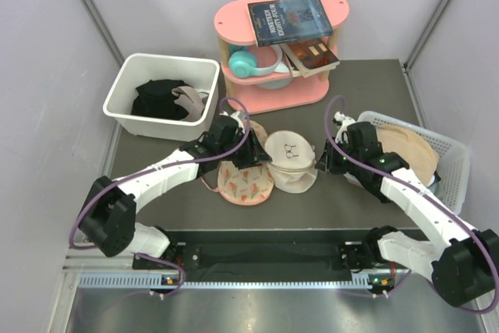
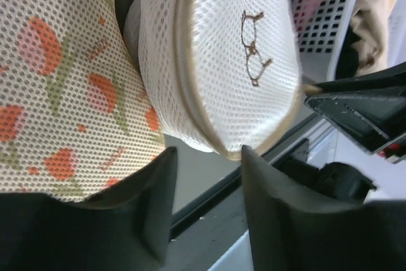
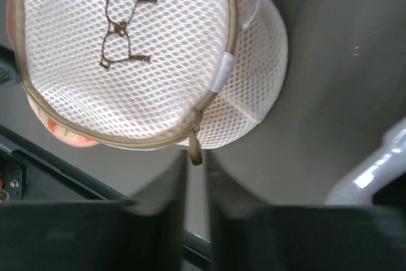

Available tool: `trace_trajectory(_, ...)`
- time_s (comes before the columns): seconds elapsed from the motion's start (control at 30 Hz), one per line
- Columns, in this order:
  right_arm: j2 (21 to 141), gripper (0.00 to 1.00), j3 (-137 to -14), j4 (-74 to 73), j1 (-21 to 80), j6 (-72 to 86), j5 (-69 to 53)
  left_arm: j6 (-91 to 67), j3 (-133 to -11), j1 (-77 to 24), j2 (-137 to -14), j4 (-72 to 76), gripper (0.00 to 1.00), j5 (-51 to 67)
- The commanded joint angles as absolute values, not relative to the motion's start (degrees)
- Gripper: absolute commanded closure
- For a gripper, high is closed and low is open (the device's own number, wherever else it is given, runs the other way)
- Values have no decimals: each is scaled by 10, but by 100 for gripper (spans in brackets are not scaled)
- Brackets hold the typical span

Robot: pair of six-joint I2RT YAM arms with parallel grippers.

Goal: Unzip the laundry bag and remove the bra

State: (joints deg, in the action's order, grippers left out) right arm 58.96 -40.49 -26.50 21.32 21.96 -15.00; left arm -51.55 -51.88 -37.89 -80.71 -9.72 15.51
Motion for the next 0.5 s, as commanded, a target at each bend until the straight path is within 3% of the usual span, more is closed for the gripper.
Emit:
trace_trajectory(0.0,591,68,-473,-298,198,173,-110,-476,-512,-370,-765,-80,37,176)
trace_trajectory(0.07,589,54,-488,-315,198,168,-107,-468,-517,-368,-743,-90,27,163)
trace_trajectory(0.17,588,46,-521,-332,199,162,-108,-468,-520,-359,-712,-113,20,138)
trace_trajectory(0.47,646,45,-599,-300,295,181,-122,-497,-476,-281,-636,-239,14,58)
